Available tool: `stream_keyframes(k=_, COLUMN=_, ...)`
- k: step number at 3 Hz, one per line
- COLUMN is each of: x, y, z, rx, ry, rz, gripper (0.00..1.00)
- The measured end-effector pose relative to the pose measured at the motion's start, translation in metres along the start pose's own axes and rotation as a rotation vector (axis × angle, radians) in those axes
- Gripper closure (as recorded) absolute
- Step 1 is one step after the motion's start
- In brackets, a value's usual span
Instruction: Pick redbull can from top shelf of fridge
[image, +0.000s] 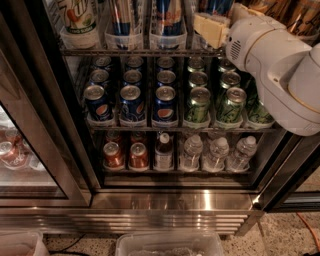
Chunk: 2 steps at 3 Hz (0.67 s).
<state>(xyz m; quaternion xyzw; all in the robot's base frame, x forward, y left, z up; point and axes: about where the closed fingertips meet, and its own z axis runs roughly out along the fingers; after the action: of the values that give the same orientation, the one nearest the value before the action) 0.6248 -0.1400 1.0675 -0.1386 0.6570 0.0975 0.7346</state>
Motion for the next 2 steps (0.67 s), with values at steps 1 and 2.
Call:
stream_keyframes(k=1, x=0.0027, y=0.0040, z=0.0027, rx=0.009, ry=0.014, rz=0.020, gripper=0.28)
stream_keyframes(k=2, x=0.0082, y=0.0122, z=0.0037, rx=-0.006, ry=0.031, rz=0.022, gripper=0.28)
